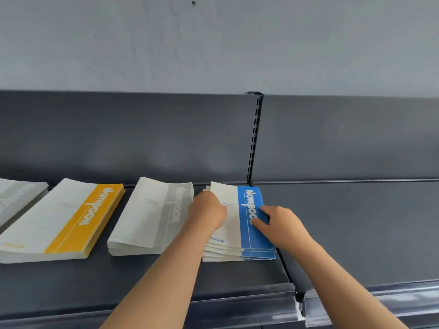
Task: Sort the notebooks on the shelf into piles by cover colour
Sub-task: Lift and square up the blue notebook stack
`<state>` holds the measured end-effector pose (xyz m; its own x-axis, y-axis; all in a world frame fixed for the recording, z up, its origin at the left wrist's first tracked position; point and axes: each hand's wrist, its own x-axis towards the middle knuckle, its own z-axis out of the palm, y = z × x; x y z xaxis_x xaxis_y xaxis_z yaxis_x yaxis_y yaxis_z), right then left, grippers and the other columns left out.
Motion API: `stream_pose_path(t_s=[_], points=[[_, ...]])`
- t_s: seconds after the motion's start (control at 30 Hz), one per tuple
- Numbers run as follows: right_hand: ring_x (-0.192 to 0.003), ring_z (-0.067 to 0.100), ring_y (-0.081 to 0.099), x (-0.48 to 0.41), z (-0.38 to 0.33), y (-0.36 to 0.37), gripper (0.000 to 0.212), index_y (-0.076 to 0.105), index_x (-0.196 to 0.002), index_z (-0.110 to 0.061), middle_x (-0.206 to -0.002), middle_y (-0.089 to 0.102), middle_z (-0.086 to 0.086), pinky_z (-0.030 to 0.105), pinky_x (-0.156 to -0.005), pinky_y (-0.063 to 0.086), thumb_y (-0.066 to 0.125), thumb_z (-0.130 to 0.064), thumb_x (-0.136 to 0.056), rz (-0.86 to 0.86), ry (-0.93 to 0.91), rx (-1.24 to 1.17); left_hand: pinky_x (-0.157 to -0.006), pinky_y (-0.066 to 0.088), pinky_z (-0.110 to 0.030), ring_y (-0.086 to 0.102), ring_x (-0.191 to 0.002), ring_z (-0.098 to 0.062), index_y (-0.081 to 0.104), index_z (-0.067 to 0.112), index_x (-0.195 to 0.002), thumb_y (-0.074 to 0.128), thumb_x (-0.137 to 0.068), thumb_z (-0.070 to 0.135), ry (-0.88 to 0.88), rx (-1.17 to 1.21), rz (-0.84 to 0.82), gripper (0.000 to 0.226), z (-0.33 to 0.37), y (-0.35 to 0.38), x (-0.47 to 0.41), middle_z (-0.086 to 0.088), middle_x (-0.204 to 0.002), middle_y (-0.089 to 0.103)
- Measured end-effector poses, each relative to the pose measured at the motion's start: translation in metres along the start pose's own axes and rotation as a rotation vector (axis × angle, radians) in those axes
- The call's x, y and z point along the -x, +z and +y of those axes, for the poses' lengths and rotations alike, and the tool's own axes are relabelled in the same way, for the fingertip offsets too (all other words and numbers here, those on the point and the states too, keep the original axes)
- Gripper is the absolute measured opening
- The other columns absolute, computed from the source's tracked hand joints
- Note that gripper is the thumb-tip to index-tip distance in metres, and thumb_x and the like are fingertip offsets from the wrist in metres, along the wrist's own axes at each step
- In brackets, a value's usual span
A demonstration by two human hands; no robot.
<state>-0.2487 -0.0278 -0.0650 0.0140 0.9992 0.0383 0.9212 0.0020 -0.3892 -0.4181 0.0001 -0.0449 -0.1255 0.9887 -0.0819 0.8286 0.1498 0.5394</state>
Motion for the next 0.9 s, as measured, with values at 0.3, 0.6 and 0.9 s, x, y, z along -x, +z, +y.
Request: stream_pose_path(t_s=[0.3, 0.6, 0.9], points=[[-0.094, 0.013, 0.061, 0.001, 0.014, -0.006, 0.028, 0.053, -0.112, -0.021, -0.111, 0.064, -0.005, 0.027, -0.074, 0.048, 0.057, -0.038, -0.09, -0.018, -0.052, -0.378, -0.063, 0.049, -0.027, 0.063, -0.09, -0.019, 0.055, 0.007, -0.112, 0.063, -0.089, 0.015, -0.075, 0.636, 0.031, 0.025, 0.005, 0.003, 0.013, -0.002, -0.109, 0.066], [-0.096, 0.008, 0.065, -0.006, -0.01, -0.053, 0.018, 0.053, -0.107, -0.025, -0.104, 0.068, -0.013, 0.037, -0.085, 0.054, 0.055, -0.014, -0.093, 0.083, -0.244, -0.988, -0.077, 0.048, -0.021, 0.059, -0.102, -0.004, 0.046, 0.037, -0.115, 0.058, -0.092, 0.015, 0.32, 0.865, 0.224, 0.034, 0.018, -0.035, 0.041, 0.016, -0.112, 0.062], [-0.075, 0.012, 0.062, -0.002, -0.027, -0.071, 0.029, 0.054, -0.098, -0.002, -0.091, 0.063, 0.008, 0.02, -0.06, 0.049, 0.049, -0.03, -0.095, 0.12, -0.237, -1.342, -0.082, 0.052, -0.035, 0.066, -0.093, -0.013, 0.057, 0.026, -0.106, 0.057, -0.075, 0.064, 0.302, 1.036, 0.318, 0.049, 0.034, -0.053, 0.048, 0.005, -0.1, 0.068]])
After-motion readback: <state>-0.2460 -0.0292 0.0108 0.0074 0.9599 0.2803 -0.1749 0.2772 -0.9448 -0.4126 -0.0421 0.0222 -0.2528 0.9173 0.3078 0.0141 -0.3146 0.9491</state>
